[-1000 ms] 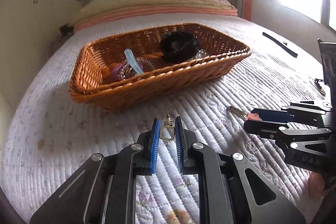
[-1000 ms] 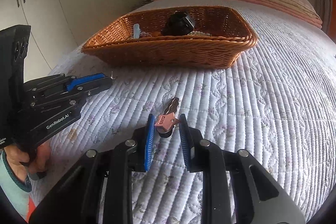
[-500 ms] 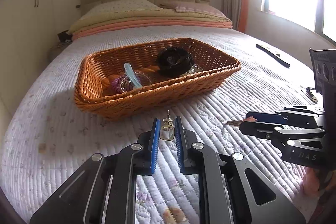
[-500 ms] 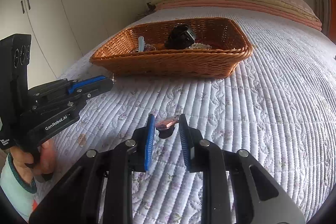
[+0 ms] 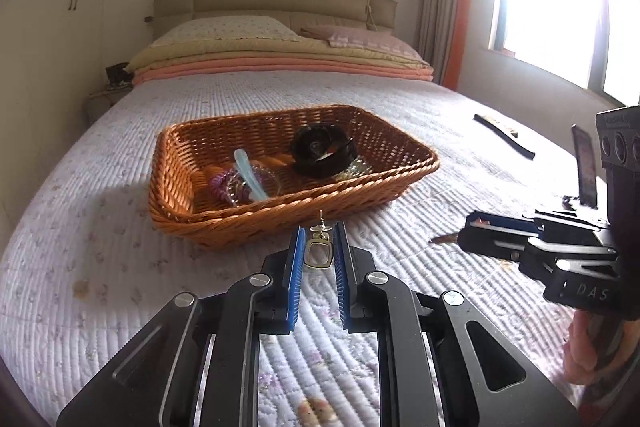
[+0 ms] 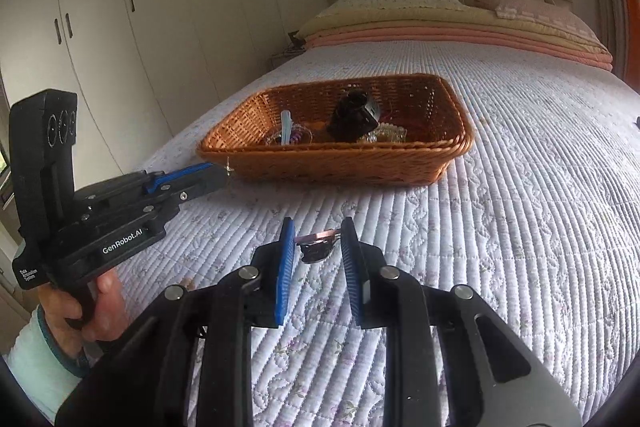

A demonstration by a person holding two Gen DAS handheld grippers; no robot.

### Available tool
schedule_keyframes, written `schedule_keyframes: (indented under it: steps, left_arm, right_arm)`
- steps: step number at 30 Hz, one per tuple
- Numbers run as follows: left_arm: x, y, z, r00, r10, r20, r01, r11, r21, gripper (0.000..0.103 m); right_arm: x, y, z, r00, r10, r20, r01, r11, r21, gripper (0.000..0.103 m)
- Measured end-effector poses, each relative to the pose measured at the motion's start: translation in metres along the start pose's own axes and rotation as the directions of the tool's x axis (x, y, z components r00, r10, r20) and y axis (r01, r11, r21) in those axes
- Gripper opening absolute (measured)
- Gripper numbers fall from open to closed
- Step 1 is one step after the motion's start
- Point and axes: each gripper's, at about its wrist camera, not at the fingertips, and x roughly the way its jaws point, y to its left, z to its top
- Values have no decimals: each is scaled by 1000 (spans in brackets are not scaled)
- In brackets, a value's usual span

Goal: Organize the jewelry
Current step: 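Lower the gold charm and pink-star keys into the basket and open both tools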

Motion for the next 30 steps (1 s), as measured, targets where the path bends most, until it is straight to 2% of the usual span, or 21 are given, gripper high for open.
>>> schedule_keyframes:
  steps: [3, 8, 12, 16, 20, 28, 30]
  left_arm:
    - [-1, -3, 11, 1000, 24, 2, -24, 999, 36, 13]
    - [-9, 3, 43, 996, 68, 61, -71, 997, 43, 13]
    - [6, 29, 67, 996, 61, 62, -58, 998, -35, 13]
    - [30, 60, 78, 999, 28, 34, -24, 992, -121, 13]
    - [53, 72, 75, 999, 41, -7, -42, 991, -125, 13]
    - [74, 86, 66, 998, 31, -57, -40, 987, -154, 13]
    - [78, 91, 63, 997, 19, -74, -31, 984, -174, 22]
  right_arm:
    - [-10, 2, 16, 999, -3, 42, 3, 1000, -7, 21]
    - [-10, 6, 68, 996, 25, 90, -26, 1000, 3, 21]
    - [11, 6, 103, 993, 67, 102, -71, 997, 40, 21]
    - [51, 5, 126, 994, 95, 52, -99, 992, 74, 21]
    - [94, 6, 134, 995, 100, -17, -98, 991, 87, 21]
    - [157, -2, 134, 993, 49, -109, -34, 990, 139, 21]
    - [163, -6, 133, 992, 50, -113, -31, 986, 162, 21]
